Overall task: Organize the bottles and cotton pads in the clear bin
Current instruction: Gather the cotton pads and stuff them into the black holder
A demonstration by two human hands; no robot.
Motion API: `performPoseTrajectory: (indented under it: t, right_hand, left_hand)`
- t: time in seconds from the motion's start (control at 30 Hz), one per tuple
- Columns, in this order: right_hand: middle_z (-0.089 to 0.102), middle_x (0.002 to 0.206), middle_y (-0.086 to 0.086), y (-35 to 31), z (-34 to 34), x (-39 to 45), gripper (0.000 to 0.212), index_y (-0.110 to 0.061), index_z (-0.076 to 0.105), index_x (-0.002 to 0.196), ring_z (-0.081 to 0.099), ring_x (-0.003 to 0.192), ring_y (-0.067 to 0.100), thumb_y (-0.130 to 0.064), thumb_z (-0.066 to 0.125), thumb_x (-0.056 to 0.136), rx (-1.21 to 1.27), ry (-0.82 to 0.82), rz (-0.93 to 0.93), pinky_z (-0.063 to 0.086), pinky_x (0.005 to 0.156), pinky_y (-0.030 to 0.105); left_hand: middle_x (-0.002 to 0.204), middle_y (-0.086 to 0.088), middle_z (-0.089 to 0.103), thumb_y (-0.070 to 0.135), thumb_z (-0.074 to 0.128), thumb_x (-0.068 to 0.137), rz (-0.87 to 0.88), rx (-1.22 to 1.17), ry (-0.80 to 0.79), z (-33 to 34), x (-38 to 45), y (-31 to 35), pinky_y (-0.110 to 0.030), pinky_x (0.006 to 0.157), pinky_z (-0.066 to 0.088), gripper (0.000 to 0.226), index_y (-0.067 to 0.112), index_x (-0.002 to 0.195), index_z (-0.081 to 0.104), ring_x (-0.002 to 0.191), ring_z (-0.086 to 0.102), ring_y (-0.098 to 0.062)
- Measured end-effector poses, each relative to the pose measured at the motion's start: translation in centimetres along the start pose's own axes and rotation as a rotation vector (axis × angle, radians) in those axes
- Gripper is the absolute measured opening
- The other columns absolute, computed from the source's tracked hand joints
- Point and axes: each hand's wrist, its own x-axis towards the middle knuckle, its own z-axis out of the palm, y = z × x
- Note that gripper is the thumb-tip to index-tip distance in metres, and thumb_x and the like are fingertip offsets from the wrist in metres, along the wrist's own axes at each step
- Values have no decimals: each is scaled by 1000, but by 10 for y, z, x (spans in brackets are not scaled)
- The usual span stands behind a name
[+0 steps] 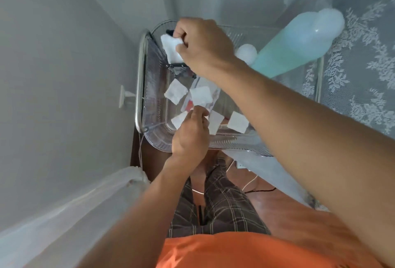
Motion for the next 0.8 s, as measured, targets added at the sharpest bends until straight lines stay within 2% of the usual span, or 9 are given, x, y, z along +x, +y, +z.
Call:
performPoseTrajectory:
  t: [0.1, 0.2, 0.33, 0.47, 0.6, 0.7, 0.8]
  right_hand:
    - [71, 93, 2, -1, 17, 3, 17, -20, 65, 108, 64, 78, 30, -10, 58, 96, -225, -5, -48, 42, 62, 32]
    - [72, 89, 8, 0, 20, 5, 18, -19, 63, 111, 67, 78, 37, -9, 58, 97, -330, 35, -58, 40, 61, 34]
    - [70, 97, 8, 1, 14, 6, 13, -18, 63, 110, 64, 80, 37, -16, 63, 97, -374, 22, -72, 38, 63, 36]
    - [63, 107, 8, 2, 6, -1, 18, -16, 62, 110, 65, 78, 40, -24, 66, 94, -326, 94, -105, 39, 62, 38]
    - [60, 116, 7, 10, 0, -14, 31, -18, 58, 122, 65, 80, 38, -34, 63, 96, -234, 227, -50, 44, 60, 36]
    - [63, 116, 2, 24, -2, -42, 31, -21, 57, 129, 63, 86, 22, -34, 57, 101, -64, 349, 62, 36, 59, 28]
    - [65, 112, -2, 42, 5, -84, 27, -22, 57, 127, 58, 92, 11, -32, 56, 102, 72, 305, 211, 41, 66, 30]
  left_hand:
    - [105, -4, 67, 9, 53, 101, -13, -78, 20, -19, -12, 1, -45, 65, 53, 16, 16, 115, 54, 83, 65, -31]
    - [109, -3, 68, 10, 56, 99, -18, -71, 64, -39, -19, 1, -45, 65, 54, 18, 17, 115, 53, 81, 66, -30]
    - [102, 1, 69, 11, 59, 98, -26, -60, 106, -68, -24, -8, -42, 62, 53, 20, 20, 115, 53, 81, 67, -27]
    - [101, 6, 69, 13, 62, 96, 7, -50, 172, -103, -23, -4, -45, 65, 56, 21, 23, 113, 55, 80, 67, -22]
    - [99, 6, 69, 12, 66, 94, 127, -19, 271, -138, -14, 14, -41, 66, 55, 19, 19, 110, 59, 78, 65, -21]
    - [99, 7, 70, 15, 64, 94, 194, 32, 291, -161, 10, 32, -41, 64, 53, 17, 21, 109, 60, 69, 63, -24]
    - [96, 8, 70, 16, 60, 93, 217, 140, 253, -172, 46, 48, -44, 70, 55, 16, 24, 108, 60, 80, 65, -27]
